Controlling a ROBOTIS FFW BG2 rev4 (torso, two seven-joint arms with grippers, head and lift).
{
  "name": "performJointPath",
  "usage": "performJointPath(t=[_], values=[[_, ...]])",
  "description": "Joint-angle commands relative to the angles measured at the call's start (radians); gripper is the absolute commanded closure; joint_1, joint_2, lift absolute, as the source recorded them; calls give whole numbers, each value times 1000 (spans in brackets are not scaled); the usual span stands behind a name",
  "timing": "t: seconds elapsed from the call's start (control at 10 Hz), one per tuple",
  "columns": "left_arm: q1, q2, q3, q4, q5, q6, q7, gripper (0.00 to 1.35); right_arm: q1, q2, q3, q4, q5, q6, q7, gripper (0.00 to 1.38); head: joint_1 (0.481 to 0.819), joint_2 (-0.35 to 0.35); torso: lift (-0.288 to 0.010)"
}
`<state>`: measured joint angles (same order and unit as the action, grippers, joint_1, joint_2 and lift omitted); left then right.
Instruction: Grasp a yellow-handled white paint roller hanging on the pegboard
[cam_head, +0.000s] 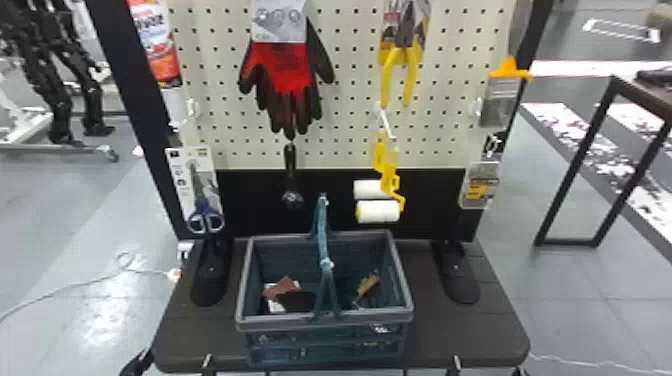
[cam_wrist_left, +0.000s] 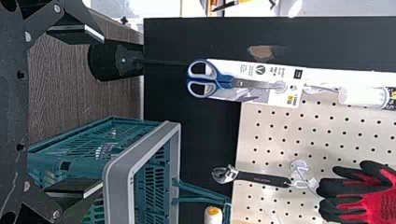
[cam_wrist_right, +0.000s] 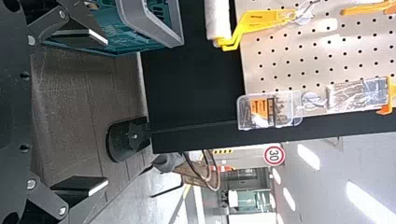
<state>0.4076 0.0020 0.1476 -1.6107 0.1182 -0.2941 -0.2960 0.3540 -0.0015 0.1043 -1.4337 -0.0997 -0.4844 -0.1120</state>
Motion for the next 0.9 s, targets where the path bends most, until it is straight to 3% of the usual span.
performJointPath(t=[0.0,0.6,0.8], values=[[-1,1,0,0,0,3,0,209,-10,2,0,-2,0,1,0,246,549,0,-100],[-1,4,-5,2,0,12,0,209,-39,-3,0,-31,5,72,28,254,549,0,-100],[-3,12,-10,2,1,18,0,209,-96,-43,0,-73,5,181,101,246,549,0,-100]])
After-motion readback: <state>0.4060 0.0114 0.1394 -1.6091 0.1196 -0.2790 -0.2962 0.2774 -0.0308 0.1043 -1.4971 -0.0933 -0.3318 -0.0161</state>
